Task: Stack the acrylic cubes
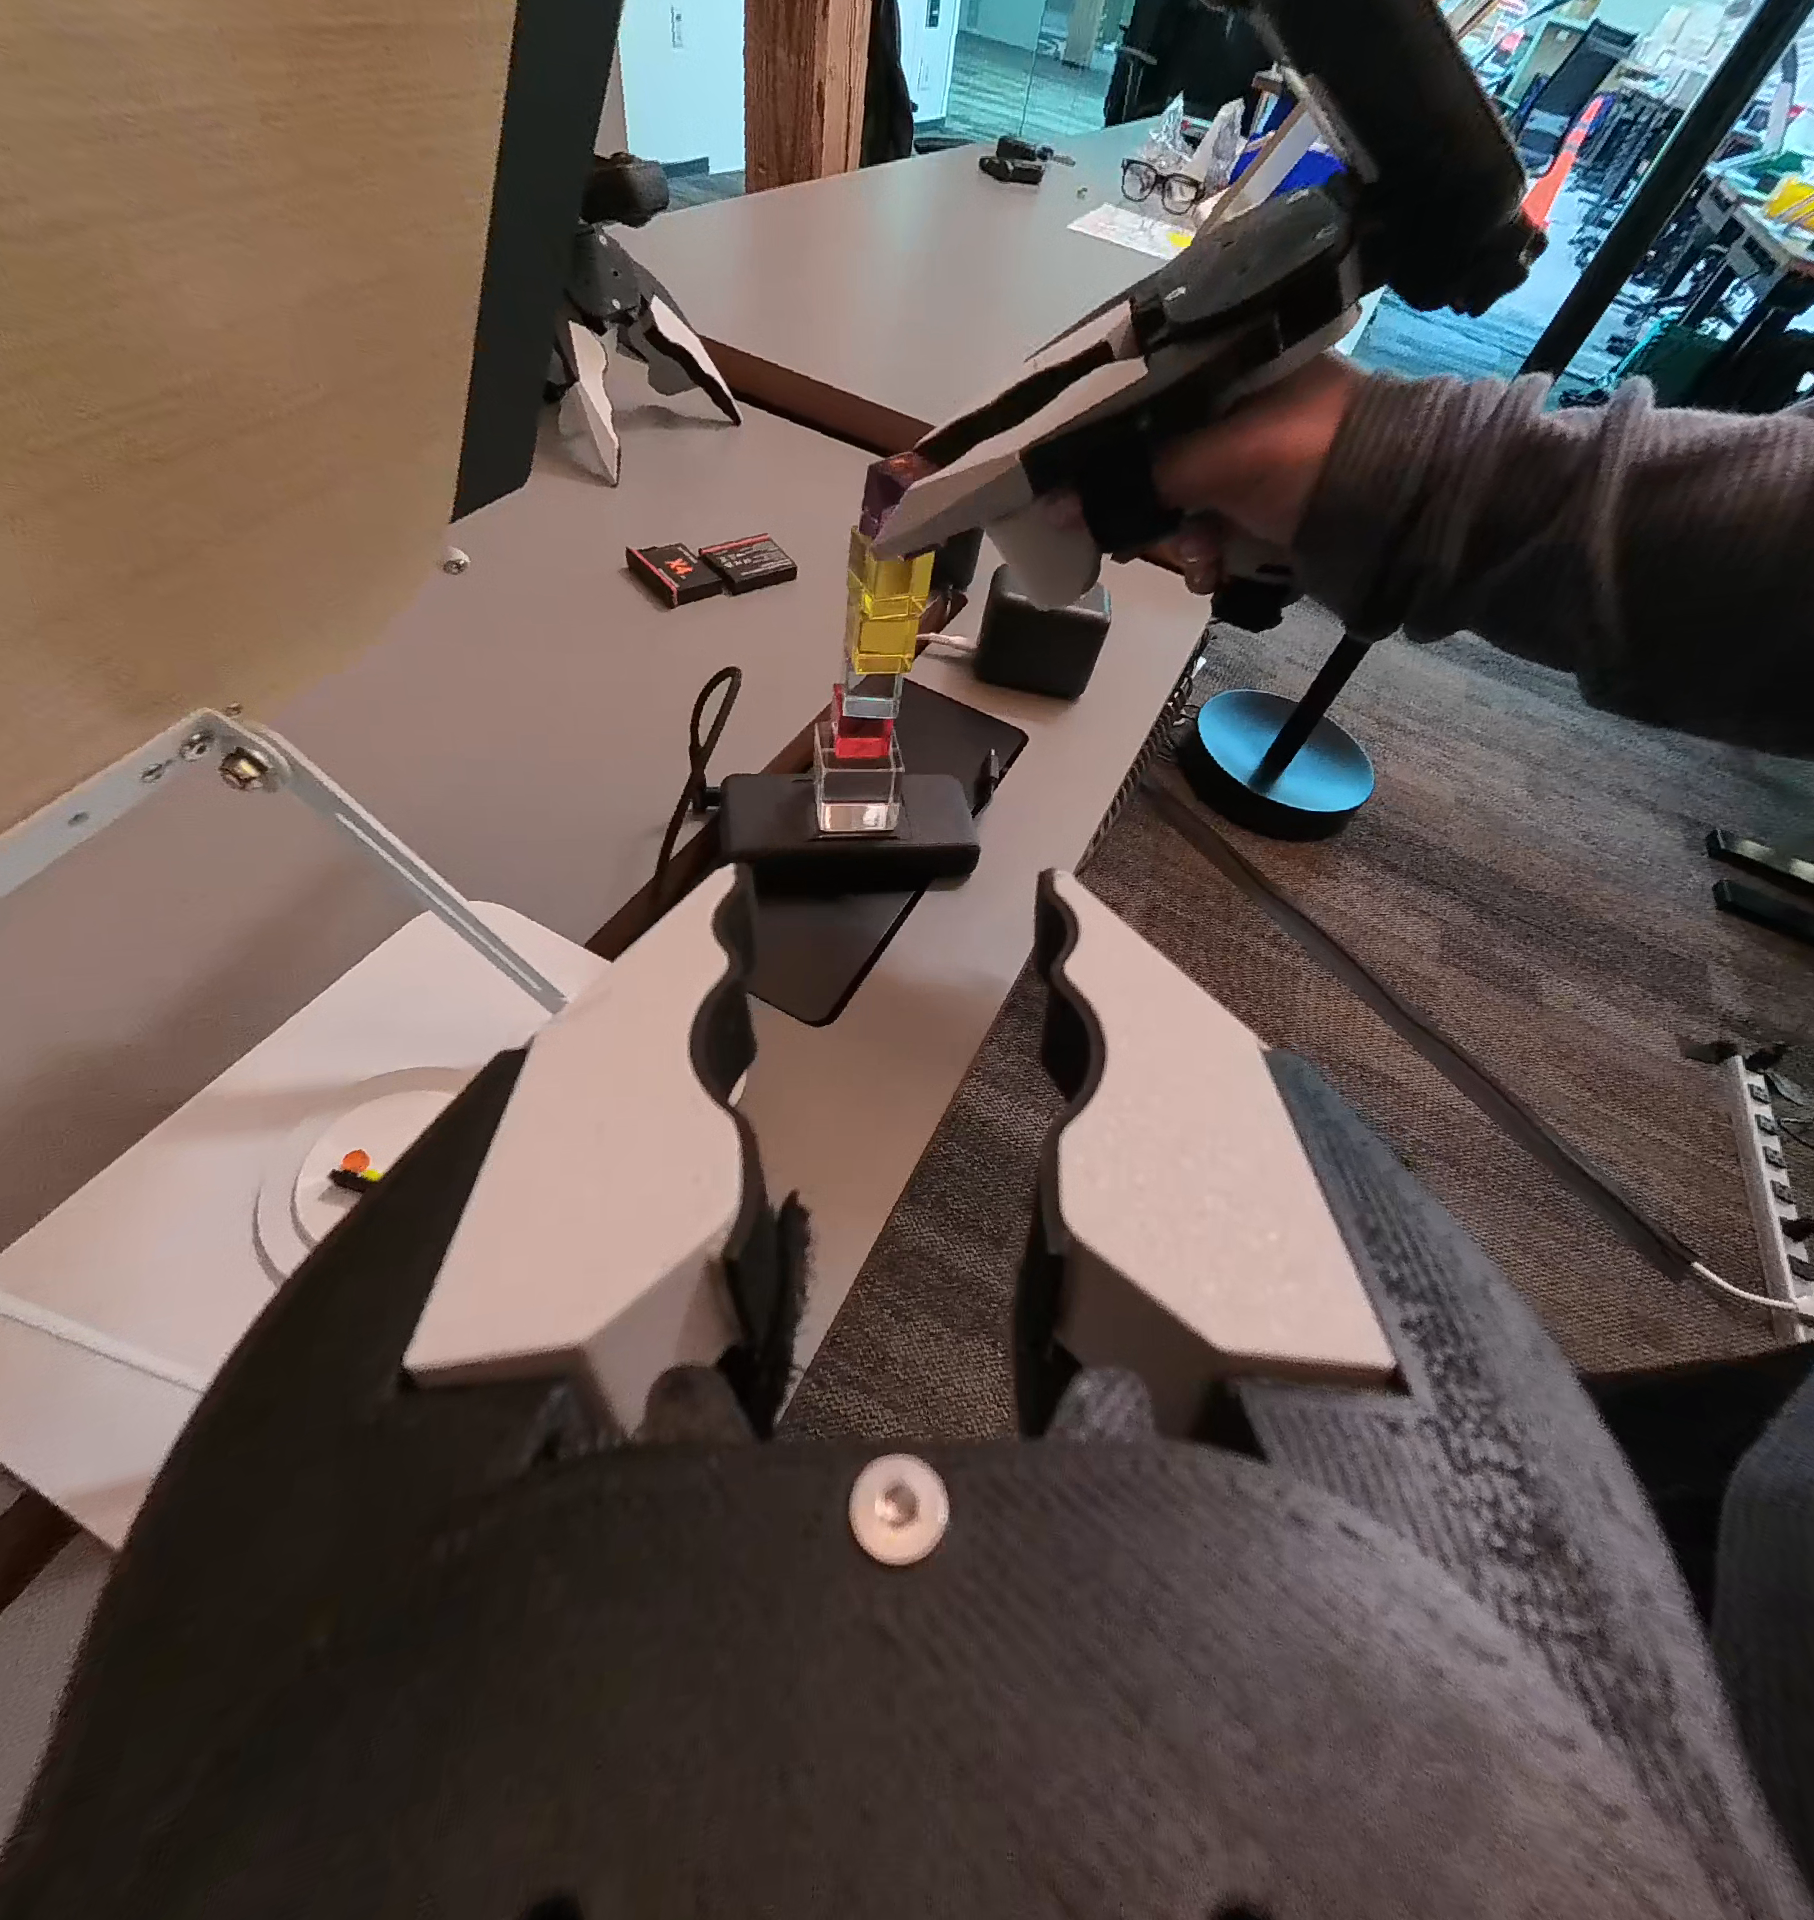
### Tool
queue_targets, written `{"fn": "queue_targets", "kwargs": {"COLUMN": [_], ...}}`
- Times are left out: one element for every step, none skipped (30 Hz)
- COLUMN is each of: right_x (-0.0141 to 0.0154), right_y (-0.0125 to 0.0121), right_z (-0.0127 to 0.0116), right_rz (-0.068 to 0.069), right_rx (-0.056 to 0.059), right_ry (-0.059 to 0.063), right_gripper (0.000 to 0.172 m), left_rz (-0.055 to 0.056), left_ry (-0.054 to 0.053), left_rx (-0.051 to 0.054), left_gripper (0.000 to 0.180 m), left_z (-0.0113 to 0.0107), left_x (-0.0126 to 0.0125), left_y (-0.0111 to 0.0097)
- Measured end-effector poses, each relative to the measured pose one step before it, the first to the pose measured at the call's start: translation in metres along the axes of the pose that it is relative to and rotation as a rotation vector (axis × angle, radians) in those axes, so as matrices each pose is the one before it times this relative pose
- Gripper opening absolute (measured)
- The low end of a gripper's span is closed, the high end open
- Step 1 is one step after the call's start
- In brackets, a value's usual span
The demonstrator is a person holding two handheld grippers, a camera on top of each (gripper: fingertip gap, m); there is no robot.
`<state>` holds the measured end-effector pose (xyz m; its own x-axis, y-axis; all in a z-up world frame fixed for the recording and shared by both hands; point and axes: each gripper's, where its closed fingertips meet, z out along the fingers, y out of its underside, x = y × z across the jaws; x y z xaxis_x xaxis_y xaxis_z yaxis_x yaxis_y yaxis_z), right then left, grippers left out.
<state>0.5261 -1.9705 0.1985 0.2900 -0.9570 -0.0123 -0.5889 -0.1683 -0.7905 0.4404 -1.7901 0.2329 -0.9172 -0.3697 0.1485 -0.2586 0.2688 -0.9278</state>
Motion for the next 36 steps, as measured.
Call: {"fn": "queue_targets", "kwargs": {"right_x": [-0.00012,0.00012,0.00032,0.00042,0.00004,-0.00047,-0.00039,-0.00044,-0.00049,-0.00007,0.0004,0.00025,-0.00045,-0.00087,-0.00071,-0.00033,-0.00026,0.0,0.00017,0.0004,0.0007,0.00083,0.00044,0.00036,0.00063,0.0004,-0.00032,-0.00084,-0.00094,-0.0013,-0.00102,-0.00065,-0.00068,-0.00118,-0.00189,-0.00279], "right_y": [-0.00028,-0.00026,-0.00027,-0.00023,0.00023,0.00016,-0.00017,-0.00009,-0.00005,0.0,0.00001,0.00036,0.00059,0.00056,0.00049,0.00035,0.00008,-0.00013,-0.00009,-0.00007,-0.00067,-0.00099,-0.00093,-0.00075,-0.00012,0.00037,0.00025,0.00006,-0.00045,-0.0004,0.00027,0.0012,0.00156,0.00095,-0.00035,-0.0013], "right_z": [0.00024,0.00024,0.00024,0.00032,0.00039,0.0004,0.00029,0.00021,0.00023,0.00006,0.00009,0.0003,0.00044,0.00031,0.00032,0.00025,0.00015,-0.00019,-0.00038,-0.00112,-0.00202,-0.00291,-0.00358,-0.00393,-0.00438,-0.00474,-0.00541,-0.00601,-0.00625,-0.00598,-0.0049,-0.00394,-0.00325,-0.00305,-0.00326,-0.00372], "right_rz": [-0.0033,-0.0068,-0.0081,-0.0057,-0.0023,0.0014,0.0052,0.0059,0.0056,0.0045,0.0022,-0.0001,-0.0003,0.0008,0.001,0.0,-0.0001,0.0016,0.0036,0.0054,0.0074,0.0094,0.0113,0.014,0.016,0.0155,0.0147,0.0147,0.0123,0.0061,0.0011,-0.0002,0.0026,0.0077,0.0108,0.0099], "right_rx": [-0.0018,-0.0036,-0.0036,-0.0034,-0.0035,-0.0012,0.0023,0.0022,0.0015,0.0009,0.0005,-0.001,-0.0021,-0.002,-0.0012,-0.0003,0.0008,0.0018,0.0016,0.0024,0.0071,0.0127,0.0156,0.0153,0.012,0.0086,0.0078,0.009,0.011,0.0112,0.0064,-0.0002,-0.0042,-0.0017,0.004,0.0079], "right_ry": [0.0022,0.003,0.0038,0.0034,-0.0001,-0.0035,-0.0024,-0.0022,-0.0029,-0.0003,0.0039,0.0029,-0.0018,-0.004,-0.0019,0.0006,0.0019,0.003,0.004,0.0051,0.0065,0.0064,0.0025,0.0008,0.0034,0.0029,0.0009,0.0017,0.0037,0.0032,0.0041,0.0046,0.0021,-0.0005,-0.001,-0.0026], "right_gripper": [0.036,0.036,0.036,0.035,0.036,0.036,0.035,0.036,0.035,0.035,0.035,0.036,0.036,0.037,0.037,0.038,0.04,0.043,0.048,0.053,0.058,0.063,0.065,0.067,0.069,0.073,0.076,0.077,0.079,0.079,0.079,0.079,0.079,0.079,0.08,0.08], "left_rz": [-0.0002,-0.0009,-0.0015,-0.002,-0.0014,0.0002,0.0017,0.0021,0.0018,0.0008,0.0007,0.0011,0.0011,0.0007,0.0003,0.0007,0.0012,0.001,0.0004,0.0002,0.001,0.0024,0.0033,0.0038,0.0034,0.0032,0.0032,0.0019,-0.0002,-0.0006,0.0011,0.0047,0.0071,0.0074,0.0076,0.0072], "left_ry": [-0.0005,-0.0001,0.0002,0.0013,0.0021,0.0014,0.0004,0.0001,0.0003,0.0004,0.0007,0.0006,0.0002,-0.0003,-0.0002,0.0,-0.0004,-0.0004,-0.0004,0.0004,0.0001,-0.0005,-0.0012,-0.0002,0.0,0.0003,0.0016,0.0015,0.0025,0.0052,0.0061,0.005,0.0045,0.0051,0.0055,0.0055], "left_rx": [-0.0008,-0.0003,-0.0002,-0.0009,-0.0003,0.0011,0.001,-0.0002,-0.0003,0.0,0.0,-0.0003,-0.0002,0.0005,0.0011,0.0011,0.0005,0.0,-0.0001,0.0002,0.0,0.0002,0.0007,0.0008,0.0008,0.001,0.0009,-0.0007,-0.0021,0.0014,0.0062,0.0097,0.0071,0.0024,0.0014,0.0009], "left_gripper": [0.053,0.053,0.053,0.053,0.053,0.053,0.053,0.053,0.053,0.053,0.053,0.053,0.053,0.053,0.053,0.053,0.053,0.054,0.054,0.054,0.055,0.055,0.056,0.057,0.057,0.059,0.06,0.063,0.065,0.067,0.068,0.069,0.069,0.07,0.071,0.072], "left_z": [-0.00029,-0.0001,-0.00003,0.00018,0.00016,0.00016,0.0,0.00004,0.00015,-0.00001,0.00003,0.00004,0.00001,-0.00007,-0.00002,-0.00006,-0.00006,0.00014,0.00002,0.00013,0.00002,0.00002,-0.00007,0.00003,0.00013,0.00032,0.00063,0.00126,0.0016,0.00176,0.00157,0.00145,0.00155,0.00174,0.00165,0.00181], "left_x": [-0.00057,-0.00046,-0.00055,-0.00034,-0.00016,-0.00017,-0.00011,-0.00016,-0.00017,-0.00016,-0.00012,-0.00025,-0.00022,-0.00036,-0.00032,-0.0003,-0.00032,-0.00036,-0.00033,-0.00018,-0.00015,-0.00017,-0.00036,-0.00023,-0.00014,-0.00018,-0.00001,-0.00021,-0.00031,0.00004,0.00036,0.00045,0.00055,0.00081,0.001,0.00114], "left_y": [0.00011,0.00021,0.00014,0.00003,-0.00011,-0.00036,-0.00044,-0.00021,-0.00025,-0.00024,-0.00014,-0.00013,-0.00012,-0.00039,-0.00048,-0.00058,-0.00028,-0.00019,-0.00025,-0.00032,-0.00046,-0.00067,-0.0008,-0.00085,-0.0012,-0.00151,-0.00194,-0.00223,-0.00257,-0.00336,-0.00423,-0.00462,-0.00407,-0.00333,-0.00305,-0.00292]}}
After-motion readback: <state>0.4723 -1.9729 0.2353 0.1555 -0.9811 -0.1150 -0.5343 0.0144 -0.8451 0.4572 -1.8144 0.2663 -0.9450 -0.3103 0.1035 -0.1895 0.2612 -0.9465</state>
